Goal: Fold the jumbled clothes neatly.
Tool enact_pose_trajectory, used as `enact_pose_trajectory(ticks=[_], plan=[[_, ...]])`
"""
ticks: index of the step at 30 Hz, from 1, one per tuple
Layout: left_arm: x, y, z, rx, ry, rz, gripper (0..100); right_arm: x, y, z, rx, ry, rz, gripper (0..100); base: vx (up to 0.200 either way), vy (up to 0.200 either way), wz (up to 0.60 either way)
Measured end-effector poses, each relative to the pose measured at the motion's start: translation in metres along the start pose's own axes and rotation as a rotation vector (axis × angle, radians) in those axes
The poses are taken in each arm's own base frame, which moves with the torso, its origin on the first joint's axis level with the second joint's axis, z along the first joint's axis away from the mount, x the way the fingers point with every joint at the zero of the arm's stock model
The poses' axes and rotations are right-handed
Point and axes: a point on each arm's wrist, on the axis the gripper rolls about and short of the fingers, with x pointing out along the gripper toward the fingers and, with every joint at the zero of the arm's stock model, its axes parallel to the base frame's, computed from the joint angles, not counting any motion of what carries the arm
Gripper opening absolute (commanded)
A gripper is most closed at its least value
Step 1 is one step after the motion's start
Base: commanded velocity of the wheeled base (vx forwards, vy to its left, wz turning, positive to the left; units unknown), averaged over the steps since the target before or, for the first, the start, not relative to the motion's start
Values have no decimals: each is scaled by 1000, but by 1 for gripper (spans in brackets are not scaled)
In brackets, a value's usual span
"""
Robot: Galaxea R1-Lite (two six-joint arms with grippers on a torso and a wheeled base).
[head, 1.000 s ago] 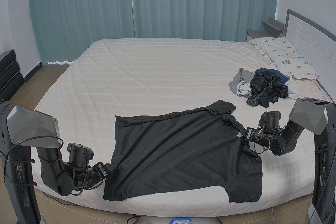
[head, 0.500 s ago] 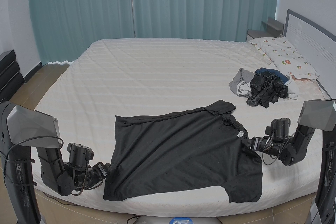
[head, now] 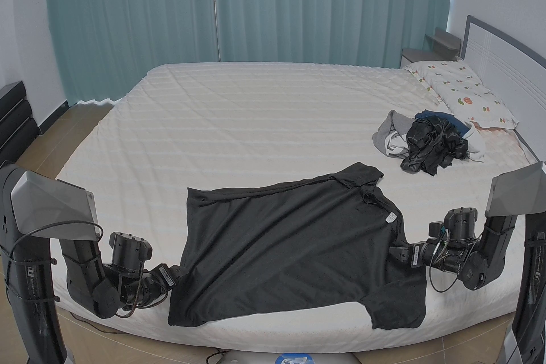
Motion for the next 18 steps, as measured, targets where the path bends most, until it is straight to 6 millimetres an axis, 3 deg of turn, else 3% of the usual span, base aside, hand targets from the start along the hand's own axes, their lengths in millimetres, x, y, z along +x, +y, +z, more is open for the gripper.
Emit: enact_pose_trajectory(ticks=[9,18], plan=[[0,0,0,1,0,1,100,7,-11,-4,-6,5,-31,0,0,0,0],[0,0,0,4,1,1,100,-7,-30,3,122,-21,-80,0,0,0,0]])
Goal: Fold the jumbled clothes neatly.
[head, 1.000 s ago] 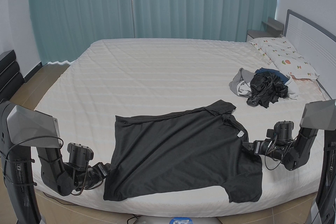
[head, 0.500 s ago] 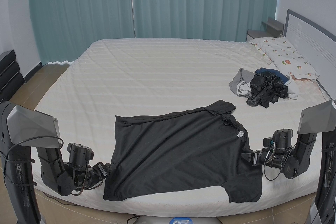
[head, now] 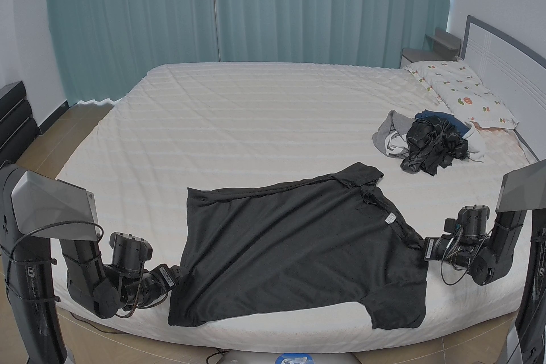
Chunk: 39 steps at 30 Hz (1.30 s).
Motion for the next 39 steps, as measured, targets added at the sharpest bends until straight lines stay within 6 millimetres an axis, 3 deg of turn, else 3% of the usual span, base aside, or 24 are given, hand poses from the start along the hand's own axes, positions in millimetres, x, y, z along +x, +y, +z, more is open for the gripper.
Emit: enact_pose_trajectory(ticks=[10,11,24,29,39], plan=[[0,0,0,0,0,1,100,-1,-18,-3,128,7,-46,0,0,0,0],[0,0,0,0,0,1,100,-1,-19,-3,137,8,-48,100,0,0,0],[0,0,0,0,1,0,100,-1,-28,-6,236,11,-73,100,0,0,0],[-1,0,-2,3,2,3,100,-15,-19,-3,354,6,-56,100,0,0,0],[-11,-5,-16,42,41,-7,100,-50,-2,-22,540,87,46,100,0,0,0]])
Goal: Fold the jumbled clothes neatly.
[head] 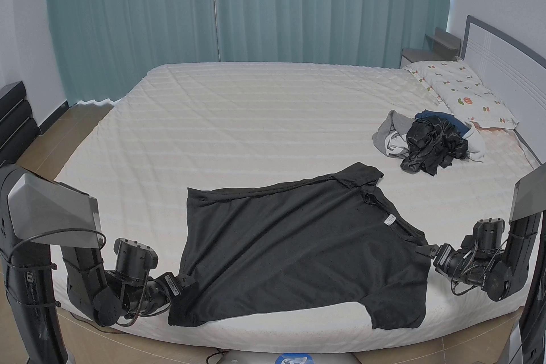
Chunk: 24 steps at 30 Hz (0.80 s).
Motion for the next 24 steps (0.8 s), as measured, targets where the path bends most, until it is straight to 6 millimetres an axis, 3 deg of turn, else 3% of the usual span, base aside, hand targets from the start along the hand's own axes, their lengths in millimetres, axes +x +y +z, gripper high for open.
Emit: enact_pose_trajectory(ticks=[12,21,24], plan=[[-10,-7,-30,96,84,-5,100,-3,-16,-23,53,81,22,100,0,0,0],[-19,-11,-24,99,51,-32,100,-2,-20,-27,62,105,8,100,0,0,0],[-20,-12,-23,100,45,-39,100,-1,-20,-28,63,107,7,100,-200,0,0]])
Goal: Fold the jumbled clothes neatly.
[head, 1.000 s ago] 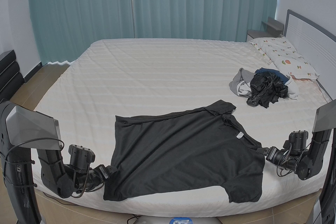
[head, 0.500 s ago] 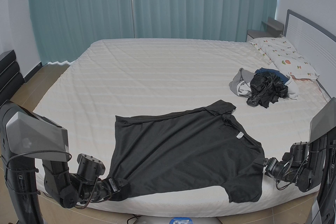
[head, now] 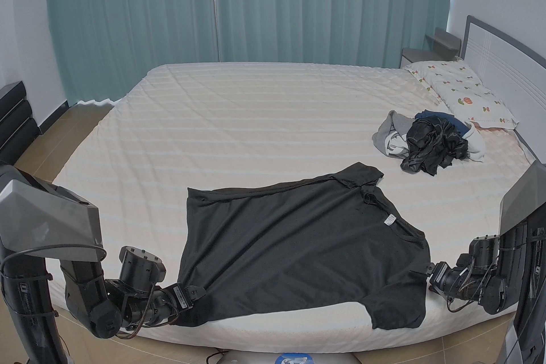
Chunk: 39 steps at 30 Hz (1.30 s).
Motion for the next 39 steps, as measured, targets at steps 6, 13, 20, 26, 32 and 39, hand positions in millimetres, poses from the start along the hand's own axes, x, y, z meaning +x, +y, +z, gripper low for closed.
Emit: enact_pose_trajectory(ticks=[6,13,20,26,32,39], plan=[[-1,-1,0,2,0,-3,100,-1,2,2,7,-11,7,100,-100,0,0],[2,1,0,-7,10,-2,100,-9,11,9,57,-44,53,100,0,0,0],[10,3,-2,-3,17,22,100,-11,15,13,55,-62,71,100,0,0,0],[15,4,-6,9,21,50,100,-11,16,13,52,-66,75,100,0,0,0],[18,6,-8,13,29,60,100,-11,16,13,51,-65,76,100,0,0,0],[23,4,-6,13,12,65,100,-12,16,13,47,-64,75,100,0,0,0]])
